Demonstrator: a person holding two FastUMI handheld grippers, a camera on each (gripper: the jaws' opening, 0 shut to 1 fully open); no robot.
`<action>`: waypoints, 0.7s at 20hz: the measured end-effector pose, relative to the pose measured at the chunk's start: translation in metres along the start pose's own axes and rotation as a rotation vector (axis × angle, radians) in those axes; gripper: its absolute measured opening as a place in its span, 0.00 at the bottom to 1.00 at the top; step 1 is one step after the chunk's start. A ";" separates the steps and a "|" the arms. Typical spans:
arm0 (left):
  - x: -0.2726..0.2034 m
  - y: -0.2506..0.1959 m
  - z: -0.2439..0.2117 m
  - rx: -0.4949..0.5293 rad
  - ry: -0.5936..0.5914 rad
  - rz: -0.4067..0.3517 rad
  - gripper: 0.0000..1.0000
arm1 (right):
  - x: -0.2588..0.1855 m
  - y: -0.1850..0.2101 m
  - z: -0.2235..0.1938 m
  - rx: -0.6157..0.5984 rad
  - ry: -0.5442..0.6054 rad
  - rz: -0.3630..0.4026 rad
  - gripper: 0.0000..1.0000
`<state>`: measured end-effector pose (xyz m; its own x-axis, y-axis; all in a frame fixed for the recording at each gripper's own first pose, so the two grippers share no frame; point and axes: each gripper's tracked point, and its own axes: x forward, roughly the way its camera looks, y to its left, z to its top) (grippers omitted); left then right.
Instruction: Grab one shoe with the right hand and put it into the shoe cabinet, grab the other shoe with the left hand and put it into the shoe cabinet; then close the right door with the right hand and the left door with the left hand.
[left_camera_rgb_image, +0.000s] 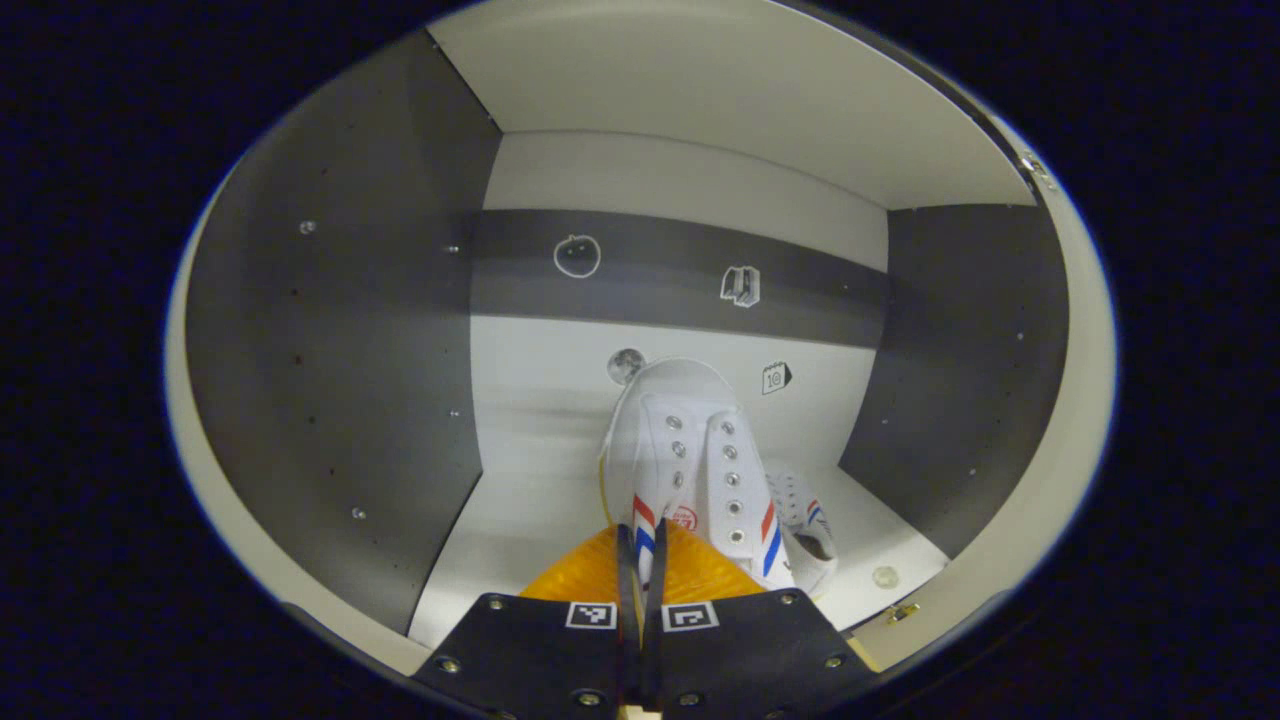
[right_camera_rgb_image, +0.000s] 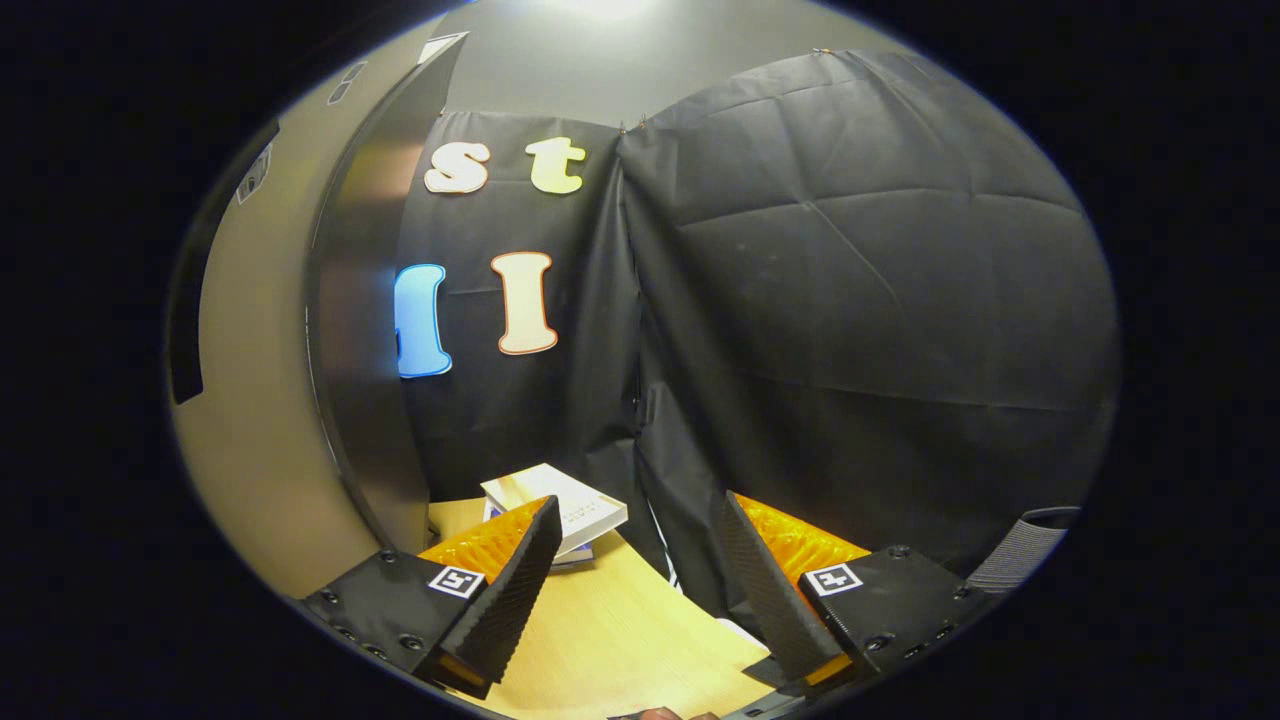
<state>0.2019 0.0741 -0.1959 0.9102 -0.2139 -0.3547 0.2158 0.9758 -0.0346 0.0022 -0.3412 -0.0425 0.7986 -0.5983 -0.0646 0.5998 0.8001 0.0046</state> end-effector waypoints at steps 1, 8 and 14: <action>0.000 0.000 -0.001 -0.001 0.014 0.007 0.01 | -0.001 -0.004 0.001 -0.003 -0.007 -0.010 0.96; -0.004 -0.003 -0.001 0.032 0.078 -0.012 0.07 | -0.004 -0.014 0.006 0.034 -0.019 -0.050 0.96; -0.039 -0.003 0.040 0.121 -0.100 0.039 0.55 | -0.008 -0.007 0.009 0.019 -0.026 -0.025 0.96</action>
<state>0.1797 0.0773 -0.1445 0.9482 -0.1850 -0.2581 0.2148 0.9723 0.0922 -0.0076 -0.3422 -0.0331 0.7845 -0.6189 -0.0394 0.6199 0.7844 0.0221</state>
